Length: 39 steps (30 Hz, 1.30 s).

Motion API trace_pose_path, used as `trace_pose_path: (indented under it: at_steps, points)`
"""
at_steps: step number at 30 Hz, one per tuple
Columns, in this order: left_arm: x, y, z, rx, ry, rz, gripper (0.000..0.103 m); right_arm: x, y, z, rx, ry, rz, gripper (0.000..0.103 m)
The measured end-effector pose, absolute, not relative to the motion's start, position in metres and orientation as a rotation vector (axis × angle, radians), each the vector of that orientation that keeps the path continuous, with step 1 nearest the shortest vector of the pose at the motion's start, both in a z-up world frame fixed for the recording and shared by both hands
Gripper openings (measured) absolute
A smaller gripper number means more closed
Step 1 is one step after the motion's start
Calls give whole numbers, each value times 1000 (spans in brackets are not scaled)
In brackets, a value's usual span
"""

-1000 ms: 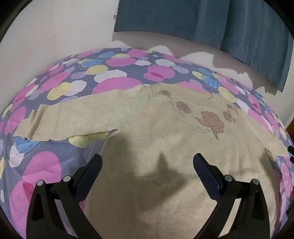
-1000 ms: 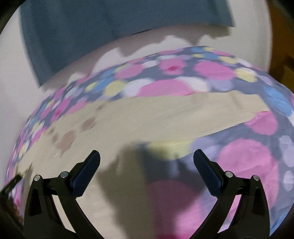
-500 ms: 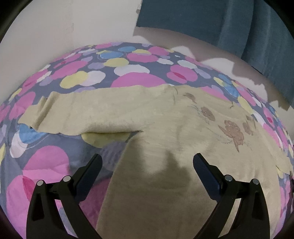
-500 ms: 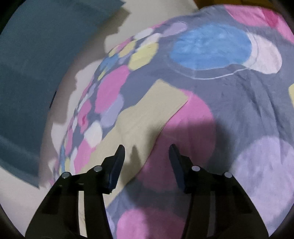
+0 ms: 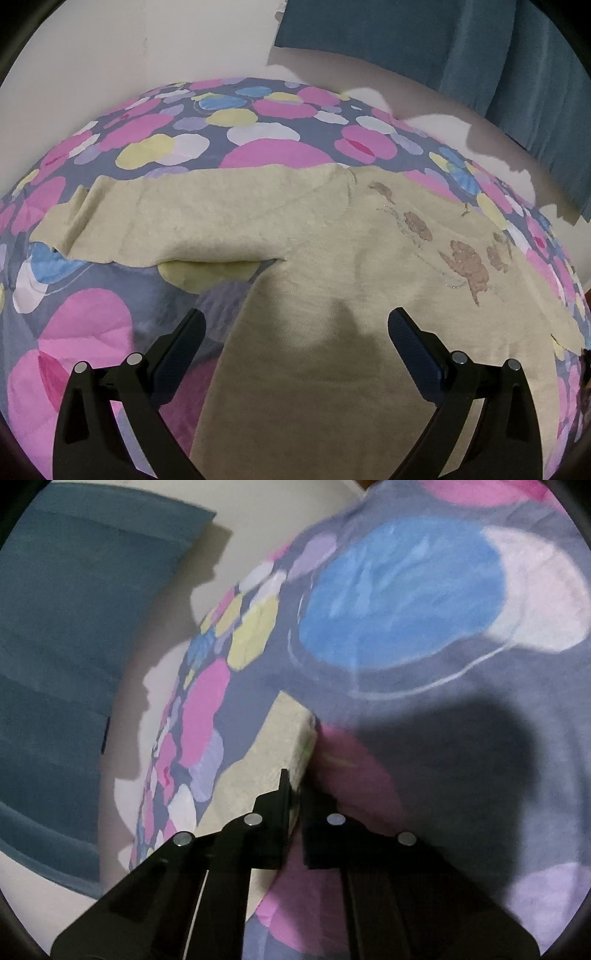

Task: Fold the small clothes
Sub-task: 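Grasp the beige sweater's sleeve cuff with the right gripper, then lift the sleeve with the right gripper and lay it across the sweater body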

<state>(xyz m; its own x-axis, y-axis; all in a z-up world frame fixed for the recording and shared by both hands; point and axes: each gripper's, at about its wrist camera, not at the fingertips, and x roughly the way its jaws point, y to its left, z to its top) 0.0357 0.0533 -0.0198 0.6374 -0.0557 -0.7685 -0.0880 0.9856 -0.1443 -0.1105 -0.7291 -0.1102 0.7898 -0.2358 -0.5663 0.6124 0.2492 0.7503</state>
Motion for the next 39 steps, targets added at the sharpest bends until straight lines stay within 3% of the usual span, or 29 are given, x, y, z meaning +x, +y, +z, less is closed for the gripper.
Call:
trace_pose_path:
  at_steps: [4, 10, 22, 29, 39]
  points:
    - [34, 55, -19, -151, 882, 20, 98, -124, -720, -98, 1178, 339, -588, 4]
    - [29, 59, -18, -134, 881, 13, 98, -97, -671, -34, 984, 345, -503, 4]
    - [15, 73, -9, -153, 870, -26, 98, 23, -458, 69, 689, 379, -90, 4]
    - [11, 82, 5, -170, 831, -27, 98, 87, -317, 72, 588, 456, 112, 4]
    - [15, 102, 11, -209, 815, 7, 98, 124, -198, 19, 490, 626, 238, 4]
